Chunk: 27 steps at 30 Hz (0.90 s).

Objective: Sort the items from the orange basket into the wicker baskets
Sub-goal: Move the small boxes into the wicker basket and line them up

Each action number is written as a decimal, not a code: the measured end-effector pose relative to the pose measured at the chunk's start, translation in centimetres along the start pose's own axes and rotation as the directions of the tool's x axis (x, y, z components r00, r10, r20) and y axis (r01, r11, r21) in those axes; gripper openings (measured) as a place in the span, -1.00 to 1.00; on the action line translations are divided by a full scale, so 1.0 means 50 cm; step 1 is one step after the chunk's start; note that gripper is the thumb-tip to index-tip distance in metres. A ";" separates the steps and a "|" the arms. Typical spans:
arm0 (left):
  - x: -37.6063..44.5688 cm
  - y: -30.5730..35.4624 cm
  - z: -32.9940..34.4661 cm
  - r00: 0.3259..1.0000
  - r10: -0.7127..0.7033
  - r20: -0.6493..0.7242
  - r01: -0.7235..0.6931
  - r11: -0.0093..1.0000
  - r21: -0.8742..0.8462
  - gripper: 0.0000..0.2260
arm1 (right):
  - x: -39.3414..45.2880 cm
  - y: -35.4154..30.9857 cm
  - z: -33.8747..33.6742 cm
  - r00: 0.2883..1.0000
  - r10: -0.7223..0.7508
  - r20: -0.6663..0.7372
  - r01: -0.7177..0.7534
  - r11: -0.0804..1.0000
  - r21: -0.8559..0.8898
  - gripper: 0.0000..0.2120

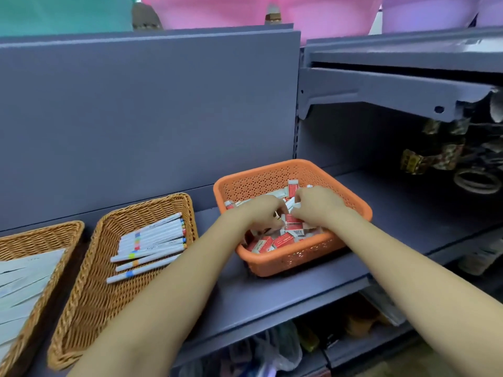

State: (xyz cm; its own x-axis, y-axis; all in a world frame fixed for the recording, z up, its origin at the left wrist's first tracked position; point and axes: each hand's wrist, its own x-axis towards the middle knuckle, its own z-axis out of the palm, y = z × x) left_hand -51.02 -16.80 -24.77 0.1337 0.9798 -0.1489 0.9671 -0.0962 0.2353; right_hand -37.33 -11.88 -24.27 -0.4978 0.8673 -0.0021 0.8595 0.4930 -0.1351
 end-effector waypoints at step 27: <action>-0.298 -0.086 -0.012 0.731 -0.219 -0.647 -0.230 0.813 -0.535 -0.77 | -0.104 -0.130 -0.017 0.944 -0.256 -0.207 0.222 0.033 0.974 -0.77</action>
State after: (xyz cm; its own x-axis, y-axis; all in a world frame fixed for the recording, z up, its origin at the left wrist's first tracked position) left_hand -57.29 -30.89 -22.97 -0.2541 0.8504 0.4608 0.6396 -0.2097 0.7396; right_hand -40.22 -19.52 -22.53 -0.6664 0.7068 0.2374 -0.1957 0.1415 -0.9704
